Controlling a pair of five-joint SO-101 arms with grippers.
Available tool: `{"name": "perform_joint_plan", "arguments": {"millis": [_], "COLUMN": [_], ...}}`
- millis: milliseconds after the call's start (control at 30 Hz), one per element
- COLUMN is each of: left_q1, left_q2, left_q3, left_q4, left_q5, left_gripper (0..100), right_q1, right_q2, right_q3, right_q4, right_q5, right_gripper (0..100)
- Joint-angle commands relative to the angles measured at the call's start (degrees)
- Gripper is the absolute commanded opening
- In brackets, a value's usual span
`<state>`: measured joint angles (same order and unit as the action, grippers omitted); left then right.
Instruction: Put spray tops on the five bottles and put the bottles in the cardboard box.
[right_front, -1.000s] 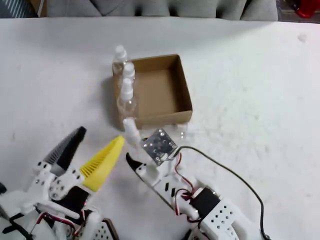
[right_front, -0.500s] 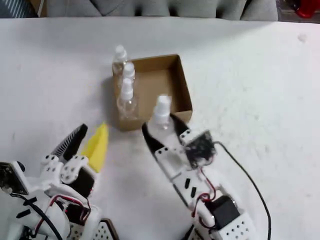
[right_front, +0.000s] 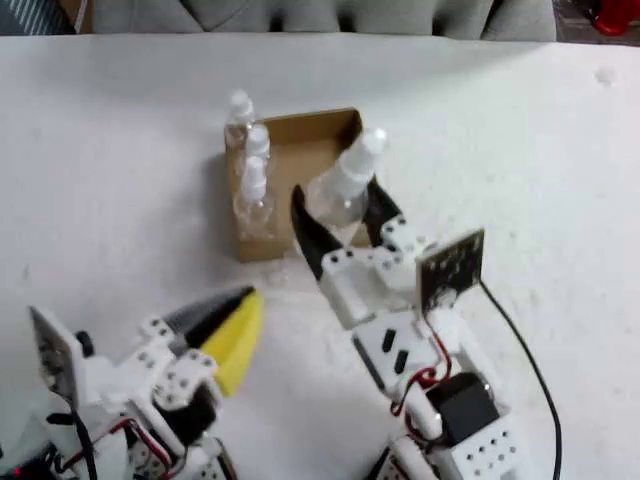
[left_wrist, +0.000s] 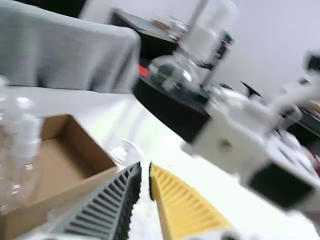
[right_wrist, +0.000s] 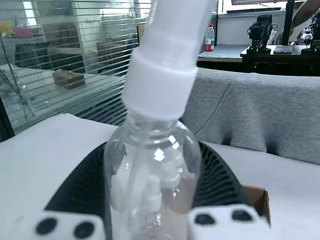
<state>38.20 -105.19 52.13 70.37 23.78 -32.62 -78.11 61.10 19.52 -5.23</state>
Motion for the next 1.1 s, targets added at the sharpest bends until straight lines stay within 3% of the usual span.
{"name": "perform_joint_plan", "arguments": {"millis": [0,100,267,433,767,1067], "left_q1": [8.57,10.77,10.86,10.86,10.68,6.02], "left_q2": [0.22,0.22,0.22,0.22,0.22,0.22], "left_q3": [-2.9,-2.46,5.27,11.43,14.24,14.59], "left_q4": [-0.18,-1.49,-9.14,-17.32,-18.02,-18.11], "left_q5": [-2.64,-2.73,-3.69,-11.08,-11.69,-11.6], "left_gripper": [2,2,2,2,2,2], "right_q1": [0.13,-2.24,-7.6,-10.33,-12.53,-12.53], "right_q2": [5.58,7.69,6.37,6.2,5.67,5.58], "right_q3": [-8.18,-10.29,-11.43,-18.9,-27.69,-34.46], "right_q4": [-0.75,-0.75,0.22,14.02,30.64,41.8], "right_q5": [-4.13,-7.91,-8.18,-8.44,-8.53,-8.44], "right_gripper": [1.7,1.7,1.7,1.7,1.7,1.7]}}
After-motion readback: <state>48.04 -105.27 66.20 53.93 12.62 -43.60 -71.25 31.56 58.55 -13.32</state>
